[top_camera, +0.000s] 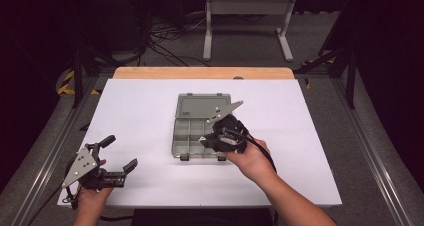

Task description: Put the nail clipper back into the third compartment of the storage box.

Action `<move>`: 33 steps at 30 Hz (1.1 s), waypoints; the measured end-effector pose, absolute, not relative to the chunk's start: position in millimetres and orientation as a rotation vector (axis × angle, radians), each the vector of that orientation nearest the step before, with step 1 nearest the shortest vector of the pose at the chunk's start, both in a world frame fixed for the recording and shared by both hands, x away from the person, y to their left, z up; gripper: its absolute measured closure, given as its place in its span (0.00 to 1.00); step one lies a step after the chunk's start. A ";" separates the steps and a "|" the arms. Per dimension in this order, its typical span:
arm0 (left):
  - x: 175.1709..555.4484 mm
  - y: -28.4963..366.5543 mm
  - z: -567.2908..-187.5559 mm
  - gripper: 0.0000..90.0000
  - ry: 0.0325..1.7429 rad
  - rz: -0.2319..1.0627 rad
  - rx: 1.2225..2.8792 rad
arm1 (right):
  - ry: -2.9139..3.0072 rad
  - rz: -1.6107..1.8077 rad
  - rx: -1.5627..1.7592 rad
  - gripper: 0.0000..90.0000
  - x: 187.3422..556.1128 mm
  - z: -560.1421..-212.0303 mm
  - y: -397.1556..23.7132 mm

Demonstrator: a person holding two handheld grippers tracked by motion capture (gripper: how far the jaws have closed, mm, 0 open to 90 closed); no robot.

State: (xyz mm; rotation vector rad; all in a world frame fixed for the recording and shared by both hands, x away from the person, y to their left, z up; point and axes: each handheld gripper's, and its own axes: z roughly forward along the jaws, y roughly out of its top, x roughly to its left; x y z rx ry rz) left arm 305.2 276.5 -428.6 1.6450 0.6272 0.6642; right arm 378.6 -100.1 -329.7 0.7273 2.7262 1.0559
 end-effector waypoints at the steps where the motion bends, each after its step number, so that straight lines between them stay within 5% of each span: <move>1: 305.2 277.0 -428.4 0.00 0.625 0.662 1.647 | 2.716 1.055 0.736 0.86 382.0 -328.7 -100.2; 33: 306.6 276.8 -429.2 0.00 0.627 0.663 1.643 | 2.626 1.066 0.943 0.86 460.8 -341.9 -102.5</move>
